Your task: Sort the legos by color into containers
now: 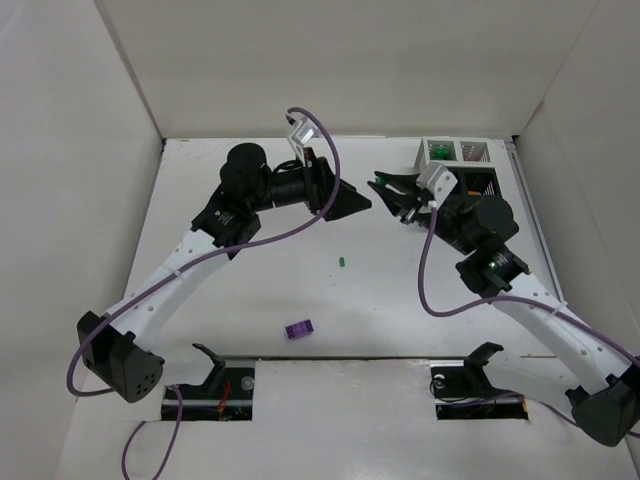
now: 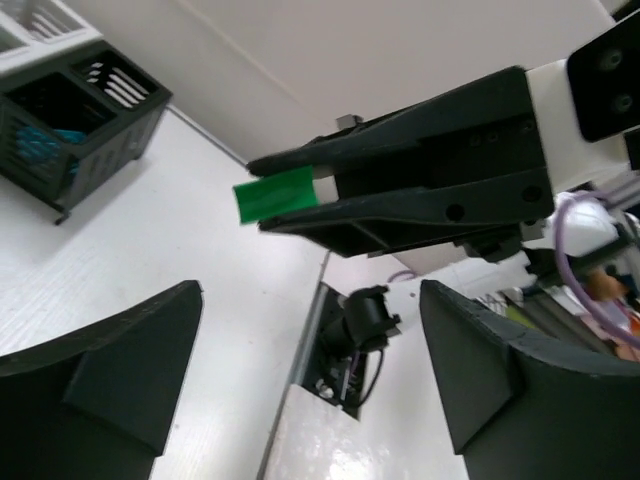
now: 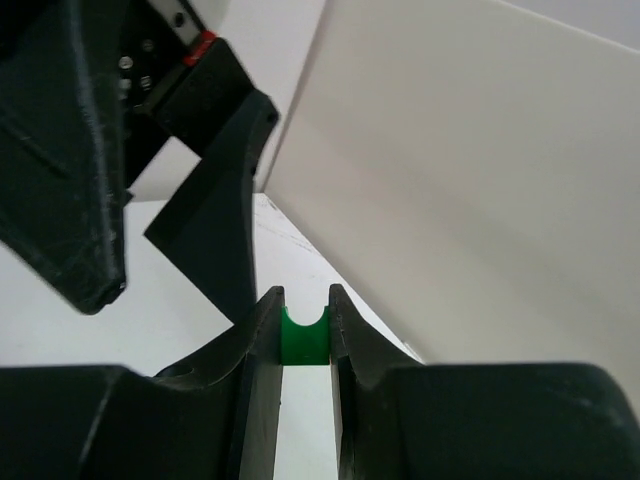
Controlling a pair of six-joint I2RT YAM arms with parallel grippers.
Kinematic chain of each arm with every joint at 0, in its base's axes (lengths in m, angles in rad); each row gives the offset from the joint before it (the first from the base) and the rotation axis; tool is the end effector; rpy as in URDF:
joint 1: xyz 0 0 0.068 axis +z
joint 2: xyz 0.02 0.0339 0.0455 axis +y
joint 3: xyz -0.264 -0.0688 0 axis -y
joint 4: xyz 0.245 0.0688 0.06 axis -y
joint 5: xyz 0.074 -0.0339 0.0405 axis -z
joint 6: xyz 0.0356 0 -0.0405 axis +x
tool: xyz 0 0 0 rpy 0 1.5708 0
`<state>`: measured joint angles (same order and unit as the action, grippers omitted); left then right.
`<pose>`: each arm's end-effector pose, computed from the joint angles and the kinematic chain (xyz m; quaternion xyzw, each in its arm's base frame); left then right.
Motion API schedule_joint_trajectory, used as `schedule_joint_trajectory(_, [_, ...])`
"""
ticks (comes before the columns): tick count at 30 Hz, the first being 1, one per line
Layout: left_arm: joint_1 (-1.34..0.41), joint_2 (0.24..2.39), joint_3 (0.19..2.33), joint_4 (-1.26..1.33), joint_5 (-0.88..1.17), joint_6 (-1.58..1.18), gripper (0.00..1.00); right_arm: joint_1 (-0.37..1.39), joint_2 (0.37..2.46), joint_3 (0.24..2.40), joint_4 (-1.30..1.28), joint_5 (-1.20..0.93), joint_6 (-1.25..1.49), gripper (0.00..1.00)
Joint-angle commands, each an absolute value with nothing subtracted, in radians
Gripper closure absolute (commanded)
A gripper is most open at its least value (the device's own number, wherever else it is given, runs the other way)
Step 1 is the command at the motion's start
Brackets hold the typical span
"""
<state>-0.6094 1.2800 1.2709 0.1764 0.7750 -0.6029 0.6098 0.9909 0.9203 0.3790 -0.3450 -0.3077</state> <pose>0.2218 -0.1852 0.4407 0.2905 0.5967 -0.6033 0.4421 0.1787 0.1395 0.4095 -0.3817 0.4599 0.2198 0.7710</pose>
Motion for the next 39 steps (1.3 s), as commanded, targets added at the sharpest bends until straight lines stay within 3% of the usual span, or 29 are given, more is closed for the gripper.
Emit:
schedule_joint_trajectory(1, [-0.611, 1.233, 1.276, 0.123, 0.666, -0.532, 0.09, 0.588, 1.014, 0.979, 0.375, -0.252, -0.265, 0.93])
schedule_joint_trajectory(2, [-0.611, 1.233, 1.276, 0.104, 0.631, -0.513, 0.0, 0.559, 1.014, 0.995, 0.365, -0.235, -0.265, 0.93])
schedule_joint_trajectory(4, [-0.611, 1.224, 1.276, 0.03, 0.539, -0.479, 0.0, 0.528, 1.06, 1.029, 0.312, -0.197, -0.236, 0.93])
schedule_joint_trajectory(8, [-0.611, 1.212, 1.266, -0.13, 0.066, -0.448, 0.0, 0.43, 1.163, 1.132, 0.172, -0.056, -0.161, 0.93])
schedule_joint_trajectory(12, [-0.601, 1.212, 1.24, -0.235, -0.168, -0.469, 0.0, 0.28, 1.302, 1.288, 0.01, 0.033, -0.088, 0.93])
schedule_joint_trajectory(19, [-0.566, 1.192, 1.143, -0.216, -0.166, -0.479, 0.0, 0.108, 1.597, 1.532, -0.19, 0.144, 0.0, 0.93])
schedule_joint_trajectory(30, [-0.505, 1.244, 1.108, -0.207, -0.127, -0.488, 0.0, 0.057, 1.928, 1.793, -0.224, 0.18, -0.011, 0.9])
schedule_joint_trajectory(34, [-0.495, 1.264, 1.108, -0.207, -0.118, -0.497, 0.0, 0.057, 1.983, 1.835, -0.224, 0.166, -0.011, 0.76])
schedule_joint_trajectory(35, [-0.495, 1.264, 1.108, -0.207, -0.118, -0.497, 0.0, 0.057, 1.996, 1.844, -0.224, 0.166, -0.011, 0.62])
schedule_joint_trajectory(36, [-0.495, 1.264, 1.117, -0.207, -0.118, -0.497, 0.0, 0.057, 1.996, 1.844, -0.224, 0.152, -0.011, 0.54])
schedule_joint_trajectory(39, [-0.495, 1.273, 1.117, -0.23, -0.118, -0.506, 0.0, 0.057, 1.974, 1.832, -0.215, 0.141, -0.011, 0.5])
